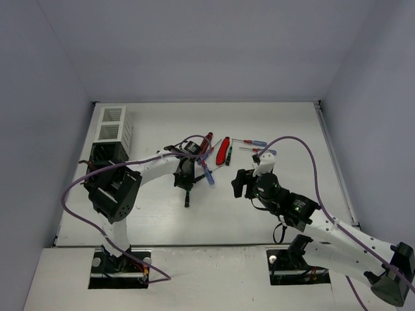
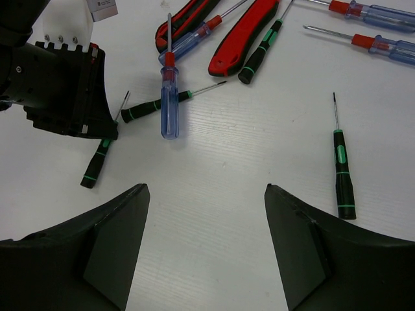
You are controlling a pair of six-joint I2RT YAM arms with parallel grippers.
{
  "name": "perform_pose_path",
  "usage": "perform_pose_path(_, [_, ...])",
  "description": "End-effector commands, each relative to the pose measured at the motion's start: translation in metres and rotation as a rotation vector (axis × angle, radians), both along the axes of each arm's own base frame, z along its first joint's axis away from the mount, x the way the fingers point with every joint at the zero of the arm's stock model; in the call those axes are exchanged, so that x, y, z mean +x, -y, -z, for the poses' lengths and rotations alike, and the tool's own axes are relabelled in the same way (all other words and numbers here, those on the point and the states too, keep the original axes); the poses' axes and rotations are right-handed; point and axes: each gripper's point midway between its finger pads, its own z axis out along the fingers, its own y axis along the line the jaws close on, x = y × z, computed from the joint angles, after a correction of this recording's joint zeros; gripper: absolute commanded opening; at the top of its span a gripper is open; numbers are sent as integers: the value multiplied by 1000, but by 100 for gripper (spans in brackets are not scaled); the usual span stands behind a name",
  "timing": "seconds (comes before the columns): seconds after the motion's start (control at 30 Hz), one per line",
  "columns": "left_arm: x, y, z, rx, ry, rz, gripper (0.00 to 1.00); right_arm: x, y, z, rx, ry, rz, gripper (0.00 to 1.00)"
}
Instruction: Sort the tools into containers
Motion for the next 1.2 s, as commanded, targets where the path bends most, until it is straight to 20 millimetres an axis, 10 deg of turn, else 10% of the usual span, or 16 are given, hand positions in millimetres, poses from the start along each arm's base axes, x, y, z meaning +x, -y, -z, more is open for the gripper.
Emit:
perform_pose_path(0.0, [20, -12, -37, 0, 151, -39, 0, 5, 0, -15, 38, 50, 20, 69])
perform_pose_path(0.23, [58, -53, -186, 12, 610, -96, 0, 4, 0, -15, 39, 50, 15, 69])
perform_pose_path(0.47, [86, -168, -281, 60, 937, -327, 0, 3, -1, -19, 49, 56, 8, 69])
perform_pose_path(0.8, [102, -309, -296, 173, 1108, -633, 0, 1, -1, -19, 50, 57, -5, 69])
perform_pose_path(1.17, [132, -335, -249, 170, 1112, -678, 0, -4, -2, -18, 56, 57, -30, 70])
